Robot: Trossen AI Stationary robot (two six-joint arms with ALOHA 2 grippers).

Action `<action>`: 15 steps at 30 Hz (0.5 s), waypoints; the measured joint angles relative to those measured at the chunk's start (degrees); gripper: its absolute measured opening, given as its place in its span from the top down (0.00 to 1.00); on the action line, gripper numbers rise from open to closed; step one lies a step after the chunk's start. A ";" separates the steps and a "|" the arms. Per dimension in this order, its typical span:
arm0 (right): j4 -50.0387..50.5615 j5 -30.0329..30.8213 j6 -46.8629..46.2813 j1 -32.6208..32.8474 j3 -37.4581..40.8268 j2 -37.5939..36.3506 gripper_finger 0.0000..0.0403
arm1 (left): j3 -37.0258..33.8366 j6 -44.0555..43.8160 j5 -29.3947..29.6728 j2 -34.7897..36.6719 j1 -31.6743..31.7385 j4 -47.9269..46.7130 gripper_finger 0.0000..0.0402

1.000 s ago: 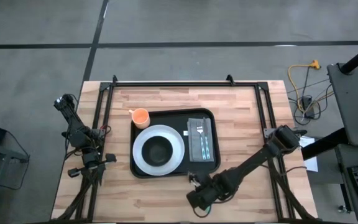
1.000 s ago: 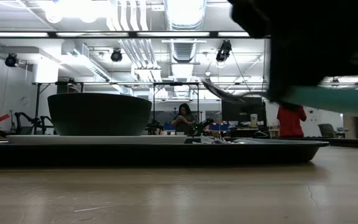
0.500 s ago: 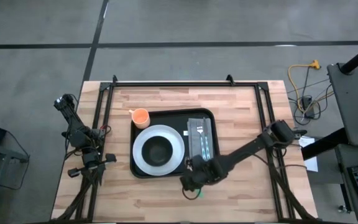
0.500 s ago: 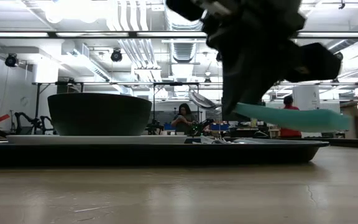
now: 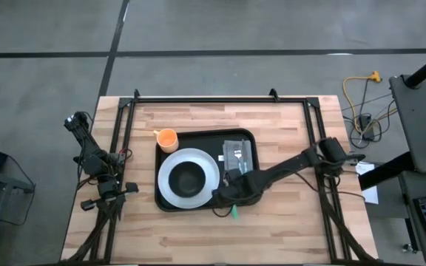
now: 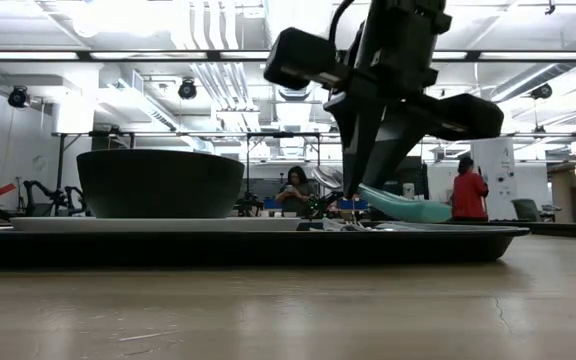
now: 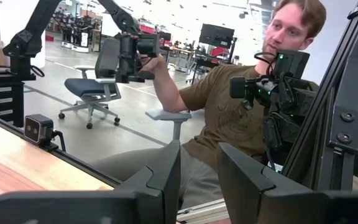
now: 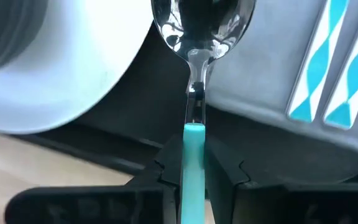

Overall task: Set up tray
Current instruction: Put the light green spoon on the gray table napkin to the left of the green fork

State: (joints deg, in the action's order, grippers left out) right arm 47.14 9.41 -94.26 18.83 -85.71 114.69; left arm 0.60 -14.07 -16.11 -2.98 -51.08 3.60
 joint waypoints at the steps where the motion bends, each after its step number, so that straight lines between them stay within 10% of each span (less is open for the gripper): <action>1: 0.24 0.13 0.22 -0.43 0.00 0.00 0.92 | 0.00 0.00 0.01 0.01 0.01 0.00 0.79; 15: 4.95 1.86 4.66 -8.66 0.02 0.00 0.92 | 0.00 0.00 0.01 0.00 0.00 0.00 0.79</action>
State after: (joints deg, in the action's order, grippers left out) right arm 52.09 11.27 -89.59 10.17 -85.69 114.69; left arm 0.60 -14.07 -16.10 -2.98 -51.08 3.60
